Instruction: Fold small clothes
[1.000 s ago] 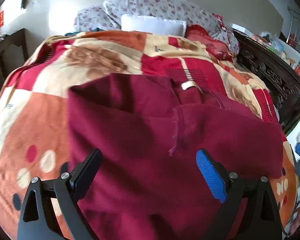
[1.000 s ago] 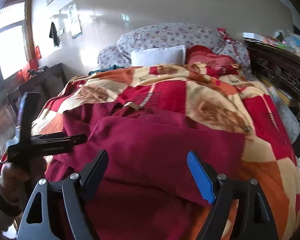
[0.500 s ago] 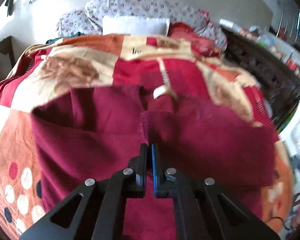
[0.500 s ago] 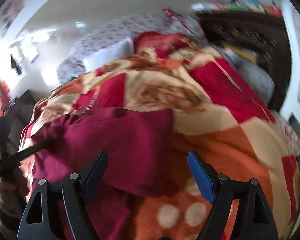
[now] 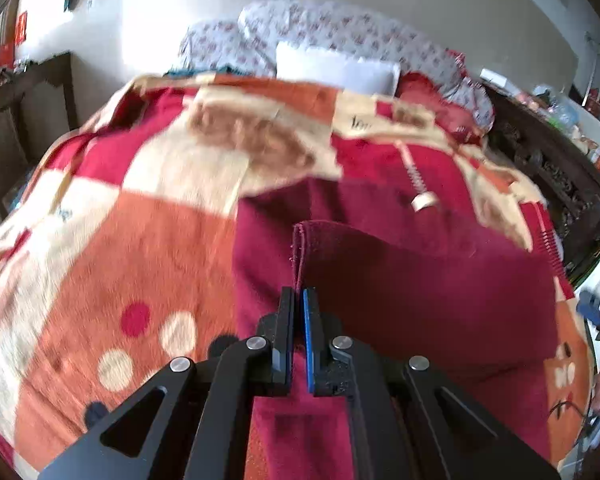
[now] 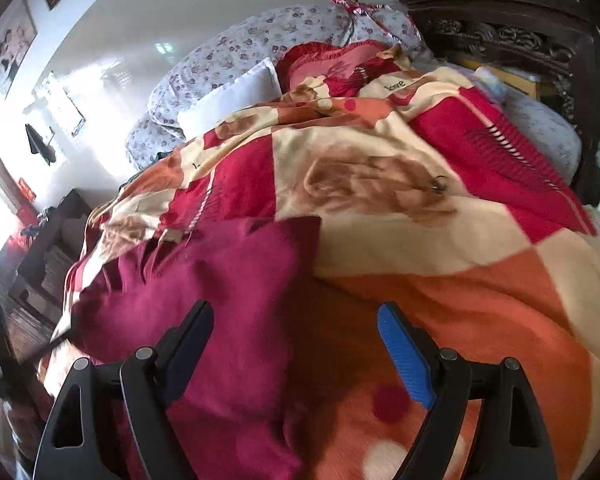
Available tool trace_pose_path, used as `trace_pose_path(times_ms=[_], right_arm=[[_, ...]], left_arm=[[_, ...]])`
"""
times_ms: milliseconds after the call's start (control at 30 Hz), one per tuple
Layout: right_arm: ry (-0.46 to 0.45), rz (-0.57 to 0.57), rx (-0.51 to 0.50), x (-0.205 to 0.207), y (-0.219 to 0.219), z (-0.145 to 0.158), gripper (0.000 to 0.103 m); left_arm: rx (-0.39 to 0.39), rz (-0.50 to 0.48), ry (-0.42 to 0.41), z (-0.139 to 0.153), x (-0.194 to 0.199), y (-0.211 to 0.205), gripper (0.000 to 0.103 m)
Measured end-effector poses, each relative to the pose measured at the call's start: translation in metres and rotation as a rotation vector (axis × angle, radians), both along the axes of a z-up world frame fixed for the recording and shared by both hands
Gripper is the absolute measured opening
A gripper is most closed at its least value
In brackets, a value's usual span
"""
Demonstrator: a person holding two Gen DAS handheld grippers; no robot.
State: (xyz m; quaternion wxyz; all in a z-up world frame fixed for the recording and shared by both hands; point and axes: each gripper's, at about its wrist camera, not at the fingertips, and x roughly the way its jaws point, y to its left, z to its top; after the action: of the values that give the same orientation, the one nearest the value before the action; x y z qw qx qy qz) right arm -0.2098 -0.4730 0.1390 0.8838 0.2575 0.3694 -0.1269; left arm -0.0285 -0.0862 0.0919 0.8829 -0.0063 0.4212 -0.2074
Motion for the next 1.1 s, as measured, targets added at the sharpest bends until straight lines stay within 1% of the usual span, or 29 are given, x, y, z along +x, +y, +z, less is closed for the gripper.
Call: trace_pose_path(times_ms=[100,167,200,233,267,300,333,367,433,467,500,567,600,633,667,700,733,767,800,833,867,900,933,1000,1067,1100], right_arm=[[0.045,0.002,0.054,0.029,-0.009,-0.016,0.089],[0.057,0.005,0.086,0.04,-0.015,-0.026,0.087],[0.064,0.003,0.096,0.044,-0.016,-0.029,0.074],[0.068,0.003,0.102,0.047,-0.017,-0.03,0.051],[0.061,0.008,0.105,0.048,-0.016,-0.029,0.043],[0.038,0.022,0.096,0.047,-0.013,-0.024,0.039],[0.022,0.036,0.075,0.046,-0.008,-0.02,0.039],[0.02,0.047,0.057,0.047,-0.004,-0.018,0.039],[0.042,0.073,0.028,0.053,0.002,-0.02,0.038],[0.054,0.075,0.008,0.056,0.004,-0.022,0.032],[0.072,0.073,-0.042,0.06,0.007,-0.023,0.015],[0.072,0.071,-0.095,0.062,0.012,-0.02,0.013],[0.065,0.073,-0.148,0.062,0.017,-0.015,0.012],[0.061,0.073,-0.18,0.061,0.02,-0.013,0.011],[0.067,0.068,-0.252,0.064,0.024,-0.014,0.011],[0.09,0.06,-0.256,0.068,0.021,-0.021,0.011],[0.12,0.055,-0.212,0.072,0.017,-0.032,0.012],[0.092,0.035,-0.144,0.069,0.009,-0.036,0.013],[0.064,0.025,-0.11,0.064,0.005,-0.033,0.017],[0.033,0.012,-0.058,0.053,-0.001,-0.027,0.022],[0.03,0.007,-0.048,0.048,-0.002,-0.023,0.029],[0.033,0.005,-0.044,0.037,-0.001,-0.018,0.048],[0.028,0.01,-0.039,0.028,0.001,-0.014,0.064],[0.025,0.048,0.004,0.009,0.01,-0.012,0.075],[0.04,0.096,0.055,-0.002,0.02,-0.02,0.075],[0.046,0.104,0.059,-0.003,0.023,-0.023,0.075]], left_arm=[[-0.007,0.008,0.027,-0.012,0.0,0.002,0.004],[0.002,0.005,0.016,-0.013,-0.003,0.003,0.004],[0.006,0.005,0.005,-0.013,-0.006,0.004,0.004],[0.005,0.007,-0.007,-0.01,-0.008,0.007,0.004],[0.003,0.011,-0.015,-0.008,-0.008,0.01,0.004],[-0.002,0.019,-0.026,-0.005,-0.009,0.014,0.004],[-0.014,0.03,-0.037,-0.001,-0.009,0.02,0.004],[-0.016,0.039,-0.042,0.0,-0.008,0.023,0.004],[0.009,0.044,-0.044,-0.002,-0.002,0.024,0.004],[0.012,0.044,-0.033,-0.005,0.0,0.024,0.004],[0.017,0.044,-0.018,-0.01,0.001,0.023,0.004],[0.035,0.039,-0.003,-0.02,0.001,0.019,0.004],[0.05,0.038,0.004,-0.026,0.0,0.016,0.004],[0.056,0.038,0.011,-0.029,0.001,0.015,0.004],[0.064,0.04,0.018,-0.034,0.001,0.013,0.004],[0.071,0.042,0.015,-0.036,0.001,0.012,0.004],[0.083,0.042,0.009,-0.038,0.001,0.01,0.005],[0.093,0.043,0.003,-0.04,0.001,0.008,0.005],[0.097,0.049,0.004,-0.041,0.002,0.007,0.005],[0.099,0.051,0.006,-0.041,0.002,0.007,0.005],[0.101,0.053,0.004,-0.04,0.002,0.007,0.005],[0.103,0.051,0.002,-0.04,0.0,0.007,0.005],[0.104,0.049,0.0,-0.04,0.0,0.007,0.005],[0.104,0.048,-0.002,-0.04,-0.002,0.008,0.005],[0.101,0.053,-0.001,-0.04,-0.002,0.008,0.005],[0.102,0.056,-0.002,-0.041,-0.003,0.008,0.005]])
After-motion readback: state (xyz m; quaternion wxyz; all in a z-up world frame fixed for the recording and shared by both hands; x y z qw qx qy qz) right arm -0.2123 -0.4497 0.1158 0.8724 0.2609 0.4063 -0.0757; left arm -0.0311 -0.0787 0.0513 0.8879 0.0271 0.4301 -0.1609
